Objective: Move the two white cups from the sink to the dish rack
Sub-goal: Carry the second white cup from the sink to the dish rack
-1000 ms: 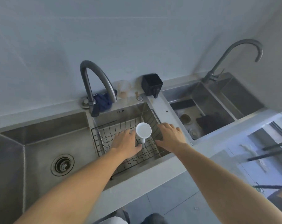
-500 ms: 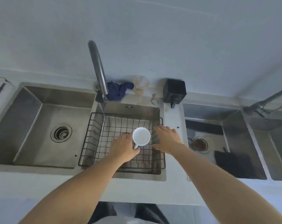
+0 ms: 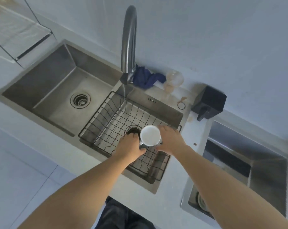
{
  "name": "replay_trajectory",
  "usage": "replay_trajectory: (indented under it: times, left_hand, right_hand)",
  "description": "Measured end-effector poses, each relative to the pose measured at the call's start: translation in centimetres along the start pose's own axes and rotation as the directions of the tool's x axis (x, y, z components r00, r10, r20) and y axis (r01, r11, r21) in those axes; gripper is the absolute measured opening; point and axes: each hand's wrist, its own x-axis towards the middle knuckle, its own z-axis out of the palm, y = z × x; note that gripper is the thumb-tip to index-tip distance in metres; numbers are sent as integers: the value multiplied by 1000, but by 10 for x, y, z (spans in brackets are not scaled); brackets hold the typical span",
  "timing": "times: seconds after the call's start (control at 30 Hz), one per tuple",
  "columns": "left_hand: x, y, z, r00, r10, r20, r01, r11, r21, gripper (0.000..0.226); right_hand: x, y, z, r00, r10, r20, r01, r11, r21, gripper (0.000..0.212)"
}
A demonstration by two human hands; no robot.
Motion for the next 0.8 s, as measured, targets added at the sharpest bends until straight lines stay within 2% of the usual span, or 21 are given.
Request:
replay_trajectory:
  times: [0.23,0.43,0.57,0.8]
  left_hand:
    - [10,2,16,998,-2,-66,-9,985,-170,52]
    - [11,4,13,998,-23,-64,8,975,-222,53]
    - [1,7,-2,996,-53,-71,36,974,-222,55]
    - [-36,0,-59,985,-130,-114,97,961,-257,59]
  right_hand:
    - [17,7,14,998,-56,-23,56,998,23,92]
    - [20,10,12,998,-57,-3,57,995,80,90]
    - [15,5,0,997,-82,-3,82,987,139,86]
    - [4,-33,-58,974,-225,-25,226,961,160,81]
